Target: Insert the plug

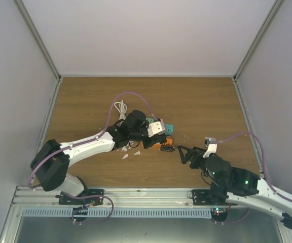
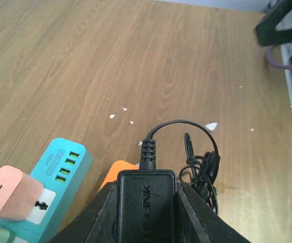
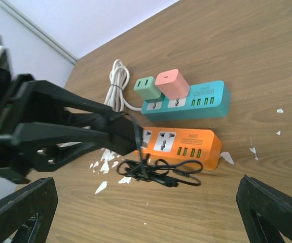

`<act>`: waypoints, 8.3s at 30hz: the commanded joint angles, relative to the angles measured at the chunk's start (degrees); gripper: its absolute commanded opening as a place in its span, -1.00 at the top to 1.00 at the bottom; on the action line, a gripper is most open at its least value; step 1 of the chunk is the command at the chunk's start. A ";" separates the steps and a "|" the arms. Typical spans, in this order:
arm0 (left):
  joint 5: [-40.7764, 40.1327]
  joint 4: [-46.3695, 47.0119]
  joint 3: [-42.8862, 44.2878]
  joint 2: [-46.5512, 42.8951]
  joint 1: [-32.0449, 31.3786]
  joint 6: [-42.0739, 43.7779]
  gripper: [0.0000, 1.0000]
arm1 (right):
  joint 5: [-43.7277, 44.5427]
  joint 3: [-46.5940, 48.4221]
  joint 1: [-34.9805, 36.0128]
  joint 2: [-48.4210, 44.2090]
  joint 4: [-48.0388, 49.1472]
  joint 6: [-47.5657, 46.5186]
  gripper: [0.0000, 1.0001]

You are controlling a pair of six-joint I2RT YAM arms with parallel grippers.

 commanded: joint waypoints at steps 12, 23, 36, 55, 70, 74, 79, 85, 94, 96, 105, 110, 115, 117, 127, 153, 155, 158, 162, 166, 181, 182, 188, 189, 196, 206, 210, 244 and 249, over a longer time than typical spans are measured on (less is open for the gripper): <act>-2.72 0.23 7.26 12.95 4.22 4.71 1.00 | 3.12 0.01 0.17 -4.08 1.83 -1.76 -0.99; -4.52 2.04 4.08 13.82 5.53 9.02 1.00 | 1.23 -0.42 0.21 -3.09 3.65 -3.32 -0.99; 1.07 4.55 5.38 20.21 9.20 13.80 1.00 | -0.33 -0.29 0.17 -2.27 4.69 -3.85 -0.99; 5.80 7.45 1.20 7.71 10.10 12.99 1.00 | -0.80 0.59 0.17 -0.41 5.13 -4.31 -0.99; 6.67 -3.13 6.48 17.63 7.80 18.53 1.00 | -1.99 1.72 0.17 -0.01 4.13 -3.83 -0.99; 5.53 -3.15 6.90 19.08 7.89 18.55 1.00 | -2.23 1.58 0.17 0.24 4.34 -3.64 -0.99; 5.99 -4.18 7.44 20.26 7.89 19.24 1.00 | -2.47 1.55 0.17 0.17 4.19 -3.45 -0.99; 5.33 -5.64 7.61 20.43 8.07 19.56 1.00 | -2.45 1.90 0.17 -0.42 2.82 -3.12 -0.99; 5.05 -5.75 6.58 17.79 8.07 19.10 1.00 | -2.54 1.52 0.17 -1.52 2.51 -2.97 -0.99; 4.65 -6.09 6.66 17.61 8.07 19.13 1.00 | -2.80 1.68 0.17 -1.44 2.37 -2.98 -0.99; 4.54 -7.81 8.61 18.60 8.77 18.15 1.00 | -3.29 1.75 0.17 -0.67 2.65 -3.17 -0.99; 5.47 -8.83 9.94 19.75 8.95 18.25 1.00 | -3.82 2.35 0.19 0.60 2.44 -3.16 -0.99; 5.91 -9.86 10.98 21.46 8.97 18.38 0.99 | -5.70 2.34 0.17 0.11 1.75 -2.60 -0.99; 5.79 -9.96 11.13 22.03 8.46 18.33 0.99 | -6.57 1.58 0.17 -0.96 1.55 -2.07 -0.99; 3.07 -13.68 12.23 21.29 8.41 19.02 1.00 | -7.51 0.26 0.17 -4.92 0.26 -1.39 -0.99; 3.77 -11.05 11.94 18.75 8.93 23.72 1.00 | -12.06 -5.12 0.17 5.34 8.77 -5.34 -0.99; 4.16 -11.49 12.69 19.17 8.95 24.34 1.00 | -12.89 -5.30 0.17 8.52 10.98 -6.41 -0.98; 4.44 -12.00 13.32 19.90 9.03 24.75 1.00 | -13.68 -5.51 0.17 13.56 13.92 -6.37 -0.87; 4.76 -11.21 13.04 20.14 9.03 24.86 1.00 | -13.28 -6.01 0.05 18.80 18.62 -6.36 -0.19; 5.06 -11.51 13.03 19.88 9.03 24.78 1.00 | -14.77 -5.20 -0.86 25.96 22.75 -6.97 0.27; 6.12 -12.54 13.21 19.48 9.06 24.50 1.00 | -29.46 0.47 -17.30 53.25 35.55 -15.05 0.99; 6.12 -12.66 13.38 19.58 9.05 24.48 1.00 | -29.91 0.76 -17.85 54.06 35.92 -15.36 0.99; 6.31 -13.55 13.92 20.40 9.03 24.34 1.00 | -31.41 3.18 -21.94 61.62 36.60 -17.26 0.99; 6.37 -13.50 13.94 20.36 9.07 24.33 1.00 | -31.66 3.42 -22.65 62.68 38.08 -17.51 0.99; 7.39 -13.35 13.48 19.05 9.06 24.33 1.00 | -32.28 3.74 -26.73 64.66 39.00 -19.59 0.99; 5.61 -12.24 13.43 19.09 9.05 22.79 1.00 | -33.90 5.06 -28.09 63.38 39.07 -22.03 0.99; 5.14 -10.48 12.75 18.63 9.20 22.23 1.00 | -32.73 4.10 -28.17 59.67 37.74 -22.20 0.99; 9.60 -10.05 14.53 20.46 8.32 20.71 1.00 | -23.69 0.51 -34.90 44.11 31.57 -22.07 0.84; 7.06 -9.21 14.90 21.66 7.99 19.98 1.00 | -24.43 0.25 -34.87 43.76 32.08 -22.35 0.84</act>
